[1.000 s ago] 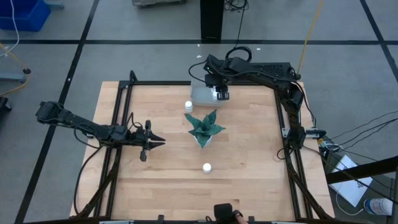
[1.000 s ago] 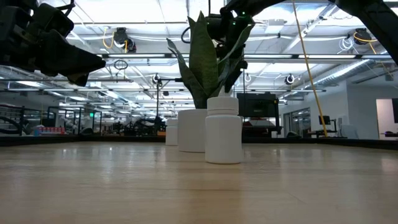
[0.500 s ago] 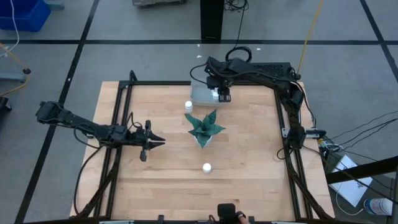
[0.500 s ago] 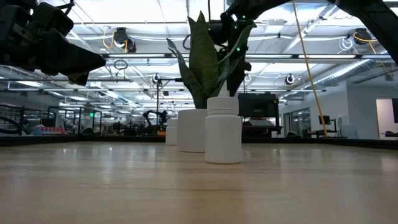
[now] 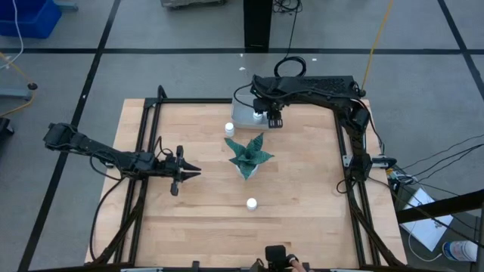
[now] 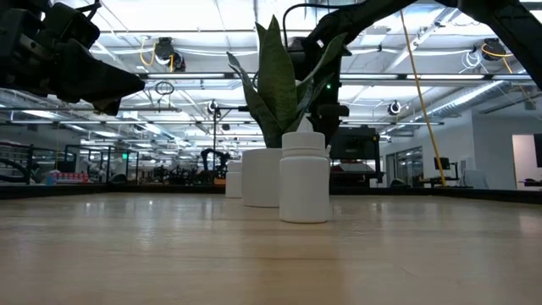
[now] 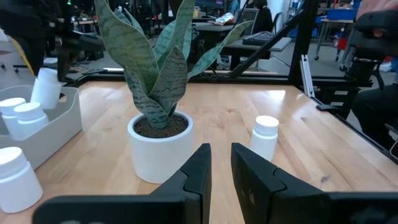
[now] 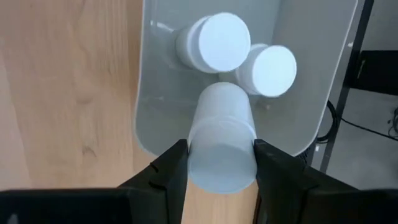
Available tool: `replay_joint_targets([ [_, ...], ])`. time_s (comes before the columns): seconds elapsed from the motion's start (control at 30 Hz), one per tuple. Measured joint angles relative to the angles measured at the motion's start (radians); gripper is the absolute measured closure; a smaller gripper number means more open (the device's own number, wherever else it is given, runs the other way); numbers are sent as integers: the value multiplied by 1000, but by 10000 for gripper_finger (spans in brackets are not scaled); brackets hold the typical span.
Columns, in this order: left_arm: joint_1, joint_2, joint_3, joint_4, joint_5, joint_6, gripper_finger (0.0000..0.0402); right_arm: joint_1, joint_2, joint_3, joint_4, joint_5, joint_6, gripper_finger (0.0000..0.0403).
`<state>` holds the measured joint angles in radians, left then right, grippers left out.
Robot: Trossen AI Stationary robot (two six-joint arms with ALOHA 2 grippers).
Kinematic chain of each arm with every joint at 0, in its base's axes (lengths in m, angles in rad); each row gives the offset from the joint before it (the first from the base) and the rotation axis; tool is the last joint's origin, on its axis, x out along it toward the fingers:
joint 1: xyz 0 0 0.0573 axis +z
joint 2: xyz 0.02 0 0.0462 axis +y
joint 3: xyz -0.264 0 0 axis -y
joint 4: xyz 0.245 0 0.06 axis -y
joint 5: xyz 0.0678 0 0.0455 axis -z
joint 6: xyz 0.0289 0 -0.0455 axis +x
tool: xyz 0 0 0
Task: Pick and place pill bottles into a basket
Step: Put the white medicine bottle into the gray bin
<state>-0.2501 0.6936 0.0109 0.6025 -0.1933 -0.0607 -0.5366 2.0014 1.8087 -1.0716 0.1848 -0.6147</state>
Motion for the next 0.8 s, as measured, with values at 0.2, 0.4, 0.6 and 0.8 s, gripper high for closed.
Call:
replay_joint_targets([
  [0.2,0,0,0,0,-20,1,334,-7,0,-5,18,-32,-1,255],
  [0.4,0,0,0,0,-26,3,334,-7,0,-5,49,-105,1,253],
  [0.6,0,0,0,0,-26,2,334,-13,0,-5,59,-111,18,255],
  [0.8,0,0,0,0,-26,0,334,-17,0,-39,49,-109,42,254],
])
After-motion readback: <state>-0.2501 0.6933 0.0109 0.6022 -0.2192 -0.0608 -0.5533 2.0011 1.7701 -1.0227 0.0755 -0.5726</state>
